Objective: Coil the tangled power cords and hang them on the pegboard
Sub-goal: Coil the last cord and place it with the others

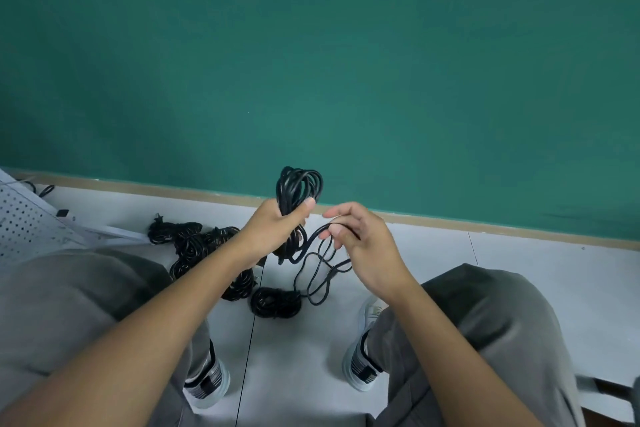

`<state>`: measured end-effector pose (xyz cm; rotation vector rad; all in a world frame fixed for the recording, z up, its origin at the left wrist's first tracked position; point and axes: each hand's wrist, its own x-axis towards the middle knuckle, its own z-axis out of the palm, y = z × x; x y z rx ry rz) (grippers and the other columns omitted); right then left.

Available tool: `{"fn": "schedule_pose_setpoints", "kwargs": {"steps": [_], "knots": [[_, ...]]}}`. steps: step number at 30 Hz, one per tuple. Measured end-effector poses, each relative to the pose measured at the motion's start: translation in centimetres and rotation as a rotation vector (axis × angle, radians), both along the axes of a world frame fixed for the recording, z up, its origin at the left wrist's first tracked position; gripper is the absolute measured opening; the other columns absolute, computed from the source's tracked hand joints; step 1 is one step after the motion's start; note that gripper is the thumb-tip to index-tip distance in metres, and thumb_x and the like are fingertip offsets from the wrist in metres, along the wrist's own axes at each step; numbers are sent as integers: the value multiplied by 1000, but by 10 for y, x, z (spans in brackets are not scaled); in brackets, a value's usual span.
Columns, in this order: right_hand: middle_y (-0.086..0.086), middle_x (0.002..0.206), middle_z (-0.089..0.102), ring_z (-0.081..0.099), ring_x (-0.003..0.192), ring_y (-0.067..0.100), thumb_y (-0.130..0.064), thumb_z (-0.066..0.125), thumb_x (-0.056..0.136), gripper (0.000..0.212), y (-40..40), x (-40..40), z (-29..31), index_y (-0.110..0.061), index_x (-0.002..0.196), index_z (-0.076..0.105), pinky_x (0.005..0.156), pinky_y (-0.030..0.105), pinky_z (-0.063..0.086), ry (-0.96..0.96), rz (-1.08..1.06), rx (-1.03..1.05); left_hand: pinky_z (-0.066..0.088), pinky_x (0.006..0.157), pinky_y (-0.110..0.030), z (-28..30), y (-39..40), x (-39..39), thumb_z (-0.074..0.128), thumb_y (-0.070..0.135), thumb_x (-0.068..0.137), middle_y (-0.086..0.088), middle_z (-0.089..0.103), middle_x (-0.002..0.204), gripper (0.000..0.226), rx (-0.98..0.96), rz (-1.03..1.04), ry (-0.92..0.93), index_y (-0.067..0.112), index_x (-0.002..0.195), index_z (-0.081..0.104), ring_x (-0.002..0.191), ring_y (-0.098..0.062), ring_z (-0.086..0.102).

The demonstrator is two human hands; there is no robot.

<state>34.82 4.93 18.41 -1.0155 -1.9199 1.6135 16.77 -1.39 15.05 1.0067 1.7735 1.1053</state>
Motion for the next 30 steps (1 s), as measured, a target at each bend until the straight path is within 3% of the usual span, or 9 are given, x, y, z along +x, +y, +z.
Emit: {"fn": "schedule_pose_setpoints", "kwargs": {"steps": [2, 5, 8, 11, 17, 19, 23, 27, 30], "knots": [[5, 84, 74, 62, 73, 18, -3, 71, 93, 16, 4, -1, -1, -17, 96, 64, 78, 26, 54, 20, -86, 14, 50, 83, -34, 6, -4, 8, 47, 65, 98, 0, 62, 81, 58, -14, -94, -47, 10, 93, 67, 79, -12, 60], [6, 82, 70, 65, 77, 19, -14, 90, 75, 31, 7, -2, -1, -15, 89, 63, 78, 29, 57, 11, -236, 31, 53, 92, -26, 12, -9, 20, 48, 80, 86, 3, 72, 94, 70, -15, -258, -176, 17, 102, 73, 91, -1, 64], [3, 81, 67, 57, 67, 6, -21, 95, 66, 38, 5, -1, 1, -15, 84, 62, 68, 15, 49, -33, -322, 91, 49, 80, -18, 12, -9, 25, 76, 37, 92, 12, 67, 84, 22, 18, -321, -348, 15, 97, 72, 81, 0, 61], [2, 85, 67, 56, 69, 4, -28, 93, 70, 36, 4, -1, 0, -18, 86, 62, 68, 12, 47, -74, -334, 120, 50, 69, -23, 15, -7, 25, 75, 4, 89, 0, 62, 77, 12, 0, -293, -448, 8, 99, 69, 72, -9, 60], [-5, 95, 71, 63, 86, 6, -25, 63, 101, 9, 11, 1, -10, -18, 100, 66, 73, 7, 45, -196, -81, 91, 46, 80, -41, 18, -5, 6, 74, 19, 85, -10, 60, 81, 14, 52, -125, -631, 8, 92, 69, 74, -20, 59], [-1, 96, 70, 64, 89, 16, -21, 60, 103, 9, 12, 3, -16, -15, 102, 67, 72, 8, 47, -250, -72, 96, 47, 81, -40, 20, -4, 4, 73, 19, 87, -10, 63, 83, 13, 57, -95, -630, 6, 90, 69, 75, -19, 61], [6, 92, 71, 76, 81, 25, -16, 72, 96, 5, 12, 1, -12, -14, 92, 71, 84, 39, 62, -95, -259, -48, 49, 77, -25, 18, -2, 6, 76, 26, 91, 0, 73, 84, 19, 56, 14, -489, 8, 92, 74, 81, -9, 67], [10, 91, 67, 77, 78, 30, -12, 76, 91, 13, 9, 2, 2, -3, 91, 68, 74, 36, 64, 98, -340, -171, 47, 101, -28, 12, -2, 6, 76, 38, 85, 0, 76, 117, 44, 35, -83, -353, 12, 120, 73, 112, -9, 69], [4, 81, 67, 75, 78, 25, -10, 76, 91, 14, 5, -1, 4, 2, 90, 69, 69, 30, 63, 136, -363, -160, 44, 111, -36, 10, -4, 15, 77, 33, 90, 0, 74, 125, 40, 41, -198, -351, 19, 128, 70, 124, -14, 65]]}}
